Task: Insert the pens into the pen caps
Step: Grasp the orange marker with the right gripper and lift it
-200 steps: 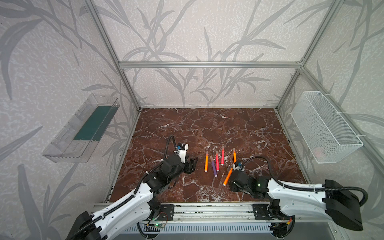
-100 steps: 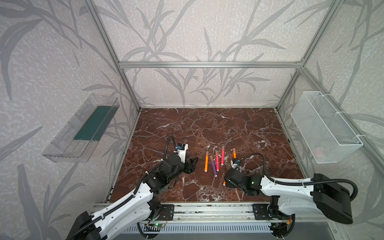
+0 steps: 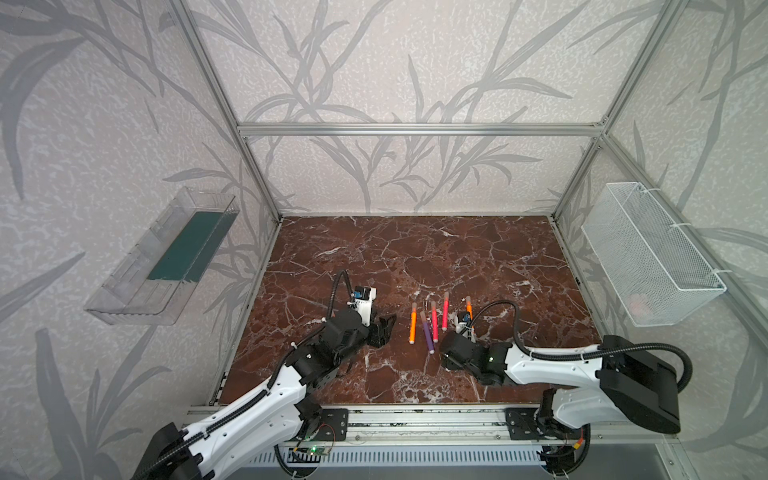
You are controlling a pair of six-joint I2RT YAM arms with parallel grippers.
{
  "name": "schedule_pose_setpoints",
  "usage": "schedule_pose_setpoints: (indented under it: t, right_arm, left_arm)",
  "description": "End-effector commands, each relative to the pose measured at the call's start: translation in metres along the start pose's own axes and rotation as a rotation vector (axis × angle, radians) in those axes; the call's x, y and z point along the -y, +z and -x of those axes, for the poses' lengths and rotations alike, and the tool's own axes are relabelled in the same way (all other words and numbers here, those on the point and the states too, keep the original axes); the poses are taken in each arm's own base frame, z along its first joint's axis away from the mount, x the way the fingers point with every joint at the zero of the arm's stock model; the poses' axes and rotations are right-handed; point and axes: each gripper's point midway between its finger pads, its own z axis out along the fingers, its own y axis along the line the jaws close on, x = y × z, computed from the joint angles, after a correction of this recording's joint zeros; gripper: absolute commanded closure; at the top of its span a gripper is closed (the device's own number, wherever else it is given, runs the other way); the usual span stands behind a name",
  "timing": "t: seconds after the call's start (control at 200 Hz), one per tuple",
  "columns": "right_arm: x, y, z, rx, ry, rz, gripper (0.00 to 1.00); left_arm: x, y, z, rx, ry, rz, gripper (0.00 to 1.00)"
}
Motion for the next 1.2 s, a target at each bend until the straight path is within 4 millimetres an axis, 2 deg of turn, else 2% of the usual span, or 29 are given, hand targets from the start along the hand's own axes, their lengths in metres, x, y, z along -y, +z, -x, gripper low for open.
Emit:
schedule_pose_setpoints:
  t: [0.0,0.14,0.275,0.485,0.715,0.965,1.09,1.195]
  right_arm:
    - [0.015,0.000,-0.004,-0.015,-0.014,-0.076,0.34]
    - [0.021,-0.002,-0.002,-0.008,-0.026,-0.101,0.49]
    - [0.025,-0.005,0.000,0.000,-0.036,-0.116,0.58]
    - [0.025,-0.009,0.006,0.022,-0.043,-0.126,0.59]
    - [0.025,-0.010,0.014,0.051,-0.048,-0.140,0.53]
    - [0.018,0.007,0.000,-0.015,-0.070,-0.156,0.55]
    - [0.018,0.011,-0.004,-0.032,-0.073,-0.163,0.63]
    - [0.018,0.013,-0.005,-0.037,-0.076,-0.167,0.79]
  left_arm:
    - [-0.002,-0.002,-0.003,-0.003,0.004,0.004,0.34]
    - [0.000,-0.003,-0.003,-0.004,0.003,-0.003,0.34]
    - [0.000,-0.003,-0.004,-0.006,0.002,-0.004,0.34]
    - [0.001,-0.003,-0.002,-0.003,0.002,-0.008,0.34]
    - [0.002,-0.005,0.000,-0.003,0.006,-0.009,0.34]
    - [0.002,-0.005,-0.001,-0.006,0.008,-0.009,0.34]
    - [0.001,-0.005,-0.002,-0.007,0.009,-0.006,0.34]
    - [0.002,-0.006,-0.001,-0.005,0.011,-0.009,0.34]
